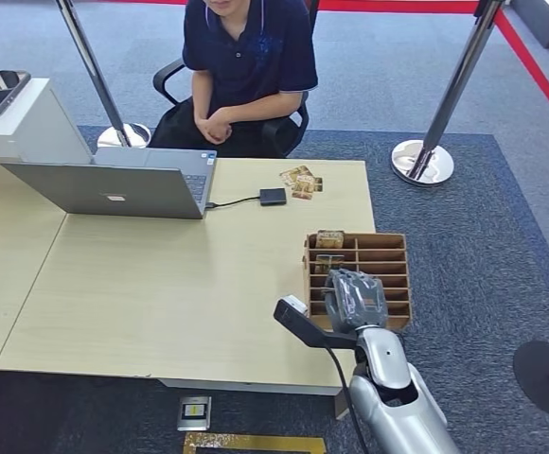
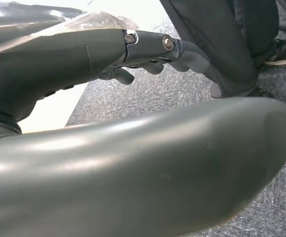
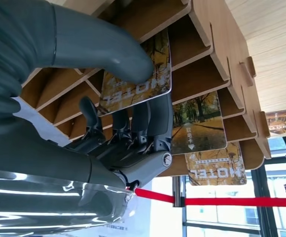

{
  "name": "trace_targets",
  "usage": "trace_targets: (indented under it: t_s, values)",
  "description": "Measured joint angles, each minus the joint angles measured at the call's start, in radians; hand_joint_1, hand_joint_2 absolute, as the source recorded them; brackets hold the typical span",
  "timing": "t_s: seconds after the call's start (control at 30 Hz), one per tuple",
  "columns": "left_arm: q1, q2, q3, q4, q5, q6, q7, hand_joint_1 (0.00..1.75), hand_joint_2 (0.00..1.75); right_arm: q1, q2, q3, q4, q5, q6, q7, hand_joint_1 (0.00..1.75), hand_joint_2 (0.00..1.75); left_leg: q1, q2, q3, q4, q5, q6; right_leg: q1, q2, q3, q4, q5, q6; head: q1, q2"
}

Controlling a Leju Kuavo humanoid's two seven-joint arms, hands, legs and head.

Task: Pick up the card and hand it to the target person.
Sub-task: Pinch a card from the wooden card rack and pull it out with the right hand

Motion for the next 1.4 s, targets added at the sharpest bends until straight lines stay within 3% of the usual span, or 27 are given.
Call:
trace_targets:
  t_s: [0.6,1.03,1.4]
  values:
    - [0.0,0.0,0.0,0.0,-0.004,0.0,0.0,0.0,0.0,0.002,-0.003,0.001,-0.014,0.002,-0.019,-0.002,1.34,1.75,0.0,0.0,0.0,0.0,0.0,0.0,0.0,0.0,0.0,0.0,0.0,0.0,0.0,0.0]
    - [0.0,0.0,0.0,0.0,0.01,0.001,0.003,0.0,0.0,0.005,-0.041,0.023,-0.184,0.0,0.001,-0.035,1.34,1.75,0.0,0.0,-0.001,0.0,0.0,0.0,0.0,0.0,0.0,0.0,0.0,0.0,0.0,0.0]
    - [0.0,0.0,0.0,0.0,0.008,0.005,0.003,0.0,0.0,-0.075,-0.049,0.059,-0.259,-0.014,0.021,-0.06,1.4,1.75,0.0,0.0,-0.001,0.0,0.0,0.0,0.0,0.0,0.0,0.0,0.0,0.0,0.0,0.0]
